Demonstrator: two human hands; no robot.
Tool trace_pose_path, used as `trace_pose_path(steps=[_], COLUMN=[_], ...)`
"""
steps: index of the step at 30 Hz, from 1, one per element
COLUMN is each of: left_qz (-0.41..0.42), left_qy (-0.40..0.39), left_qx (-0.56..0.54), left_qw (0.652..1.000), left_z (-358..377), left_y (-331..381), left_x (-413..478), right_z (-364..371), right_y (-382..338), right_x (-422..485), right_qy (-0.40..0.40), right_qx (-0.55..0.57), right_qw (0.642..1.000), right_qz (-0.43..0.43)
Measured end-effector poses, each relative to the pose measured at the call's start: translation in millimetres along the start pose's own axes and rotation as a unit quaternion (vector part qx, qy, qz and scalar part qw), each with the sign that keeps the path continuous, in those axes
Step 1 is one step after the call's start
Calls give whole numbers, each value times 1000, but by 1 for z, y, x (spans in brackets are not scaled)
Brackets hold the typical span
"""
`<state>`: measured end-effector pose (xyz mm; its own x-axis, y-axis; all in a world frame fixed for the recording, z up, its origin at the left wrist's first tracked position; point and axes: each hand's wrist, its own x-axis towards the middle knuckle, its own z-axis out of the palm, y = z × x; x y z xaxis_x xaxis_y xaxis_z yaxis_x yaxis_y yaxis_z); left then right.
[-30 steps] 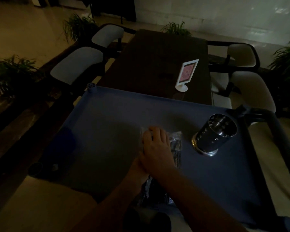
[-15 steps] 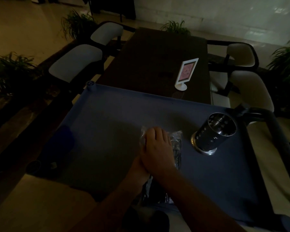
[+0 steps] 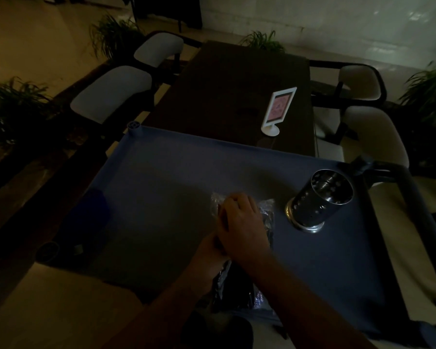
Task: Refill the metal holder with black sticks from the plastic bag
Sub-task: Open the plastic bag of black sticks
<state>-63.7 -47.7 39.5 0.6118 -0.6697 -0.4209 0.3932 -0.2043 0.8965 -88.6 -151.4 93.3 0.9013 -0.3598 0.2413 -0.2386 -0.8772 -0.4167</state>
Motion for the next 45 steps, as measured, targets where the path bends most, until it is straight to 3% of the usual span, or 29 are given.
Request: trace_pose_path(steps=[3, 9, 19, 40, 45], left_qz=[-40, -14, -15, -70, -81], left_qy=[8, 14, -27, 5, 7], left_qx=[-8, -93, -145, -129, -118], left_qw=[999, 995, 989, 989, 990], left_z=[3, 4, 7, 17, 14], left_y=[0, -2, -4, -18, -21], left_x=[8, 4, 0, -11, -12], right_z=[-1, -4, -7, -20, -22], right_y=[5, 13, 23, 44, 49], right_x=[2, 5, 8, 16, 22], right_qy=[-5, -10, 11, -26, -20], right_qx=[16, 40, 57, 124, 138], right_qw=[1000, 999, 998, 986, 986], right_qz=[-1, 10, 26, 109, 94])
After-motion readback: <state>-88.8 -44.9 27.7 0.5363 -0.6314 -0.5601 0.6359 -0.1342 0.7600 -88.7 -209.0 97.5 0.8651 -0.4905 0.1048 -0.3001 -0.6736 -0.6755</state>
